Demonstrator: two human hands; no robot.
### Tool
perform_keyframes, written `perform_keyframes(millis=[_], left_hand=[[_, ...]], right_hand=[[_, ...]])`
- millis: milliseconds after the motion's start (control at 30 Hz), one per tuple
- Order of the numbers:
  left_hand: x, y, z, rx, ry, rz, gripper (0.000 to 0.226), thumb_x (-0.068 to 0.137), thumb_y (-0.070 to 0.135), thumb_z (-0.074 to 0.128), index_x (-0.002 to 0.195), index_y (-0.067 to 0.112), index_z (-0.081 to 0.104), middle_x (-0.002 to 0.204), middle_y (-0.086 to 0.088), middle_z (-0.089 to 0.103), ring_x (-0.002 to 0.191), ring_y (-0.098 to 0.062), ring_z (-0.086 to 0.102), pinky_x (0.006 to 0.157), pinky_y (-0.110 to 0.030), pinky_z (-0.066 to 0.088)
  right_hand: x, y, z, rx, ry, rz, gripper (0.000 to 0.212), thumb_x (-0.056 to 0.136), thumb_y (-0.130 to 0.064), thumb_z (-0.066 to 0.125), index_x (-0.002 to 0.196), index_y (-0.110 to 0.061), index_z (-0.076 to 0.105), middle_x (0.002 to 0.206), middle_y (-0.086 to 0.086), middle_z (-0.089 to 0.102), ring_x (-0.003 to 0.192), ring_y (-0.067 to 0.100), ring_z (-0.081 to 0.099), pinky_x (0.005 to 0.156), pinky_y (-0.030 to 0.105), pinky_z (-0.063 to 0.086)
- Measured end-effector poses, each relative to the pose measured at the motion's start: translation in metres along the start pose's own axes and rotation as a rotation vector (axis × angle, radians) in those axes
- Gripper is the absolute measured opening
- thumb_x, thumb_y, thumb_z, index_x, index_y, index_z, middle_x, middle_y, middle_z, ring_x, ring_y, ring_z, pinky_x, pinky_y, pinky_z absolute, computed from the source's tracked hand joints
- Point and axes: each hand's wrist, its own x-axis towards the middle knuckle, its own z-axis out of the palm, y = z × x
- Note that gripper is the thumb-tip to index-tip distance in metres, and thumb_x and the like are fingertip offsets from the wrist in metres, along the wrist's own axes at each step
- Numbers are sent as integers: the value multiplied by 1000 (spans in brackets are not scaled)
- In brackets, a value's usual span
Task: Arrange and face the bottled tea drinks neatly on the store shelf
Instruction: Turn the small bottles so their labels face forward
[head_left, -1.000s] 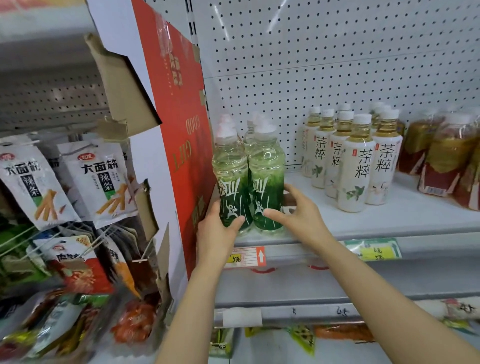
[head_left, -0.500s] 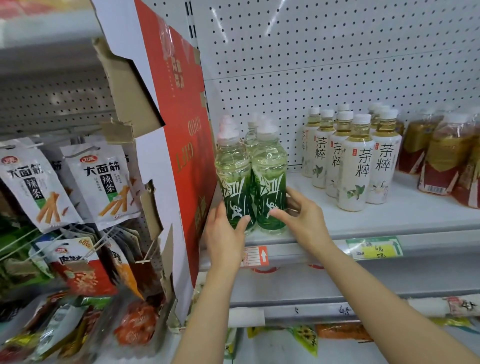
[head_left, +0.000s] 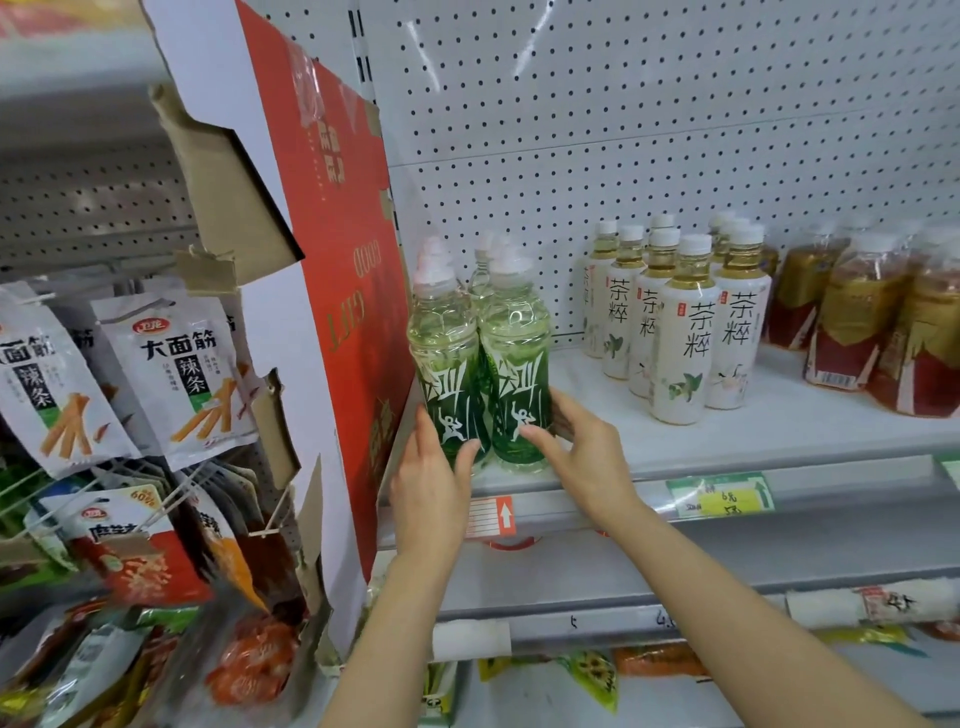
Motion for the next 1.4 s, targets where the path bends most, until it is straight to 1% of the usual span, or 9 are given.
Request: perform_keyframes(millis=[133, 233, 300, 467, 567, 700, 833, 967, 1400], left_hand=[[-10, 2, -4, -36, 187, 64, 74, 95, 42, 57, 153, 5, 30, 145, -19, 50, 129, -36, 51, 103, -43, 43], [-24, 25, 0, -140, 525, 399, 54, 97, 23, 63, 140, -4, 48, 137, -20, 56, 127, -30, 51, 109, -35, 39], [-30, 50, 7, -217, 584, 561, 48, 93, 17, 67, 133, -5, 54, 132, -19, 58, 125, -27, 51, 111, -30, 37], [-30, 116, 41, -379, 291, 453, 49, 95, 30, 58, 138, 8, 48, 136, -8, 51, 126, -22, 49, 112, -24, 35], [-21, 155, 71, -358, 43, 335, 63, 94, 38, 61, 147, 17, 35, 142, -2, 42, 128, -18, 48, 105, -39, 45], [3, 197, 106, -344, -139, 194, 87, 89, 41, 68, 154, 18, 17, 153, -2, 30, 138, -19, 38, 107, -35, 38], [25, 219, 134, -283, -115, 116, 90, 83, 37, 75, 152, 14, 22, 143, -7, 43, 131, -25, 45, 100, -34, 42], [32, 227, 145, -310, -57, 27, 75, 83, 37, 75, 142, 17, 34, 134, -4, 51, 121, -22, 54, 90, -31, 45], [32, 227, 141, -356, -66, -7, 67, 81, 33, 78, 137, 26, 42, 130, 3, 58, 117, -15, 56, 91, -31, 48]], right_hand=[[-11, 9, -5, -263, 73, -50, 57, 92, -52, 58, 139, -19, 54, 130, -1, 65, 117, 18, 62, 94, 39, 53], [-26, 15, -26, -330, 249, -119, 53, 93, -51, 51, 131, -16, 61, 121, 3, 69, 111, 20, 64, 86, 36, 54], [-31, 23, -50, -355, 367, -152, 44, 93, -44, 53, 126, -15, 64, 114, 3, 70, 105, 20, 65, 81, 33, 54], [-25, 58, -120, -355, 521, -58, 42, 91, -21, 69, 130, -13, 58, 121, 5, 63, 108, 26, 59, 85, 32, 47], [-9, 76, -157, -322, 489, 22, 49, 93, -27, 65, 139, -15, 50, 130, 4, 57, 118, 23, 53, 95, 41, 49], [20, 91, -190, -263, 377, 50, 62, 91, -27, 68, 145, -14, 41, 141, 5, 50, 129, 22, 48, 106, 41, 43], [51, 101, -210, -218, 227, 74, 71, 89, -27, 71, 149, -12, 36, 147, 5, 47, 134, 21, 44, 108, 29, 34], [76, 111, -214, -147, 170, 34, 74, 86, -30, 73, 148, -15, 36, 145, 3, 50, 133, 19, 46, 110, 43, 41], [105, 121, -195, -113, 158, 129, 78, 70, -37, 85, 135, -19, 45, 126, 3, 60, 116, 24, 58, 88, 48, 54]])
